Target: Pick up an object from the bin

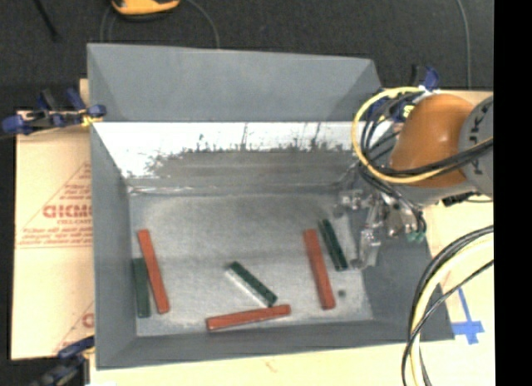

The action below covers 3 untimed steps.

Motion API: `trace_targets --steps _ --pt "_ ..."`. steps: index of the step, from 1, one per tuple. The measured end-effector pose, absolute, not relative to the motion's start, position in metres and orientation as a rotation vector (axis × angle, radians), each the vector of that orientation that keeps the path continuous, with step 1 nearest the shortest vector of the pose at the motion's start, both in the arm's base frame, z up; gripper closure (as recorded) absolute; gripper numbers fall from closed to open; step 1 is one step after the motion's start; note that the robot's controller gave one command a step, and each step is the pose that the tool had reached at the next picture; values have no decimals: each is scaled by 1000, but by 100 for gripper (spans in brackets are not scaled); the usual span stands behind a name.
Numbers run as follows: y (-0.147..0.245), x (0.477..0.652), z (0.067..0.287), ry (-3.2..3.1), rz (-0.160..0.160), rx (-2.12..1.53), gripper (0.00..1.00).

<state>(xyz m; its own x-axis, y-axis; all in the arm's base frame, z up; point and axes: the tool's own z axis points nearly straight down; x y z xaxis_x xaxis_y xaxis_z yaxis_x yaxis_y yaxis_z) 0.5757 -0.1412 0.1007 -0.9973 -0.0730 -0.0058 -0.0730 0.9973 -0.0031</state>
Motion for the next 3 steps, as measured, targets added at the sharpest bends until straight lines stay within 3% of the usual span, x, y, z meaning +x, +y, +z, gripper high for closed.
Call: trace_targets --steps 1,2,3 --pt "-129 597 86 3133 0 94 0" --pt "-126 602 81 3113 1 376 0" --pt "-128 599 79 3137 -2 -4 0"
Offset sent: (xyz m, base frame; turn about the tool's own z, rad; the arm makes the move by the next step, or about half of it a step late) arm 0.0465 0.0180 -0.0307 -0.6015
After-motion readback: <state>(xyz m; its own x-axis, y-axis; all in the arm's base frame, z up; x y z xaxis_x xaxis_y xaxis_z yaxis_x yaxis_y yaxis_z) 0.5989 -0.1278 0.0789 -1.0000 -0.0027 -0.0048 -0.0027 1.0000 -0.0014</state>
